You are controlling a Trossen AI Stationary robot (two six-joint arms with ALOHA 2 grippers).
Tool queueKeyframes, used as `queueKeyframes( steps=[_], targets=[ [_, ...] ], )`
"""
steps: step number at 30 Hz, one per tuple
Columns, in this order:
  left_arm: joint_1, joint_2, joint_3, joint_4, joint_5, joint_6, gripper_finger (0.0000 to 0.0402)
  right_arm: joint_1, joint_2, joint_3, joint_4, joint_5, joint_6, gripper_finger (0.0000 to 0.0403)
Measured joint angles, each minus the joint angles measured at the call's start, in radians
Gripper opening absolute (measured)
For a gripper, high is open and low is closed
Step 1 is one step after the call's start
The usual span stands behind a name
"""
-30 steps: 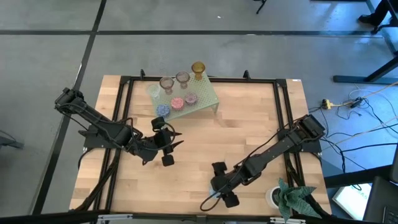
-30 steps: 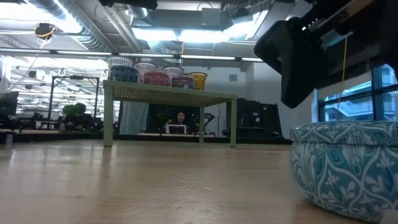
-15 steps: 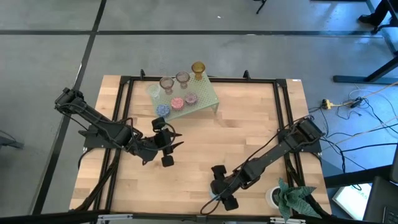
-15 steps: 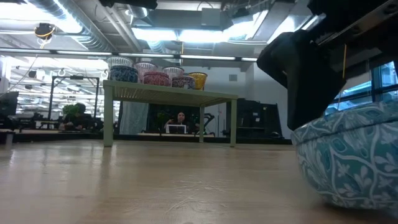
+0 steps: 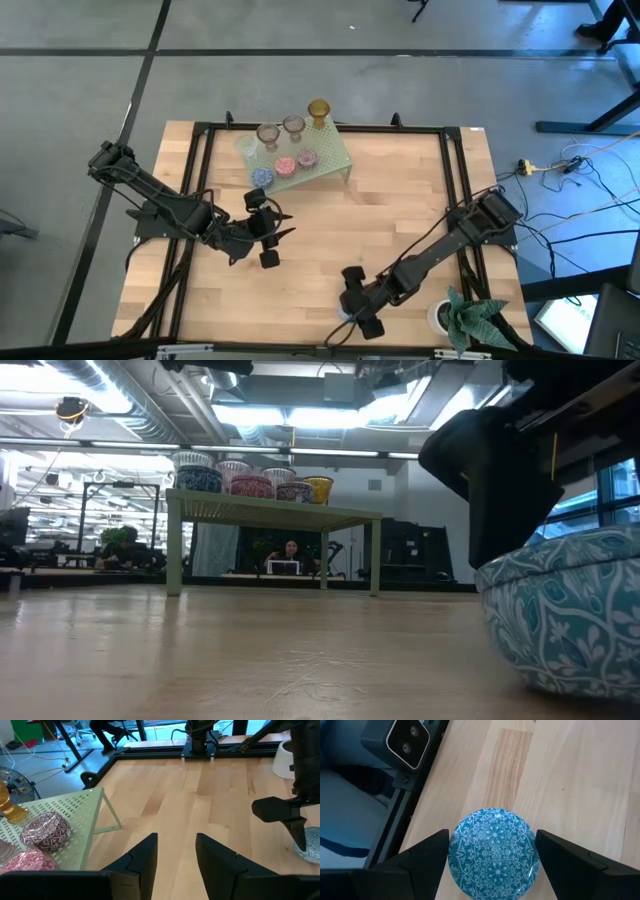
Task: Pick & Place candle stick holders
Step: Put the light blue scented candle on the shelf aligned with the other scented candles
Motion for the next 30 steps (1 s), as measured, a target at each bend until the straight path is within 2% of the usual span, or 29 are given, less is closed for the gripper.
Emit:
queueKeyframes(
  steps=[5, 15, 22, 30],
  targets=[
    [0.000, 0.000, 0.000, 0.000, 0.000, 0.000, 0.0130, 0.014, 0.000, -0.007, 0.010, 0.048, 0.014, 0.0299],
    [0.000, 0.000, 0.000, 0.000, 0.000, 0.000, 0.0130, 0.011, 0.002, -0.008, 0.010, 0.042, -0.004, 0.0299],
    [0.000, 0.000, 0.000, 0.000, 0.000, 0.000, 0.0130, 0.005, 0.004, -0.011, -0.032, 0.233, -0.068, 0.0299],
    [0.000, 0.000, 0.000, 0.000, 0.000, 0.000, 0.0130, -0.049, 0.005, -0.011, -0.053, 0.257, -0.110, 0.0299]
  ],
)
